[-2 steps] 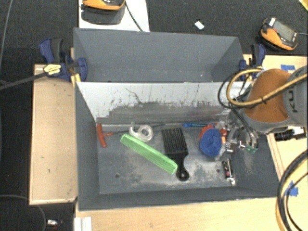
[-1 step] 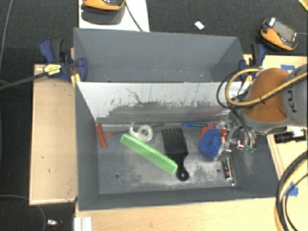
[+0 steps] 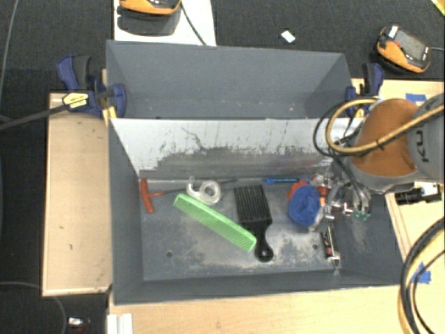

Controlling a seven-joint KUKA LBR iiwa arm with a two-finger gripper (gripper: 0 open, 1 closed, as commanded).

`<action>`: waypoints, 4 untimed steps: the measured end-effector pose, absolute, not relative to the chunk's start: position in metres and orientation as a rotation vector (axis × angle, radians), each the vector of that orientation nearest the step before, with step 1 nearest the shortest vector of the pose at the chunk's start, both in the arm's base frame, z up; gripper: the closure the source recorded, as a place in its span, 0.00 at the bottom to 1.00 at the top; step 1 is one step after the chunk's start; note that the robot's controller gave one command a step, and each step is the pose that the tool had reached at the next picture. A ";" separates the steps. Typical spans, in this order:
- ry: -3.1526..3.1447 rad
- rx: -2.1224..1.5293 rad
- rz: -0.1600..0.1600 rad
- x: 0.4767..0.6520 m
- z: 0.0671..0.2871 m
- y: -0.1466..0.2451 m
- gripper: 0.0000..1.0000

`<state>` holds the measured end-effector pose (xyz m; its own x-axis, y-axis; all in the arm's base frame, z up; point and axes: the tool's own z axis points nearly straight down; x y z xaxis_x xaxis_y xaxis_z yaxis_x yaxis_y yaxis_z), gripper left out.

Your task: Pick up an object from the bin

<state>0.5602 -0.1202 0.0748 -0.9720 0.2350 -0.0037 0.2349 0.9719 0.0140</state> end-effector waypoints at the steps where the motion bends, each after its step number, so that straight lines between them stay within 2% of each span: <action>1: 3.092 0.541 0.014 0.550 0.071 -0.109 1.00; 2: 3.092 0.538 0.014 0.550 0.071 -0.109 1.00; 4: 3.098 0.532 0.015 0.548 0.152 -0.109 1.00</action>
Offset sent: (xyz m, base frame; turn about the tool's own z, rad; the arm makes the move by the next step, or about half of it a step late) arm 0.0000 0.0000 0.0000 0.0000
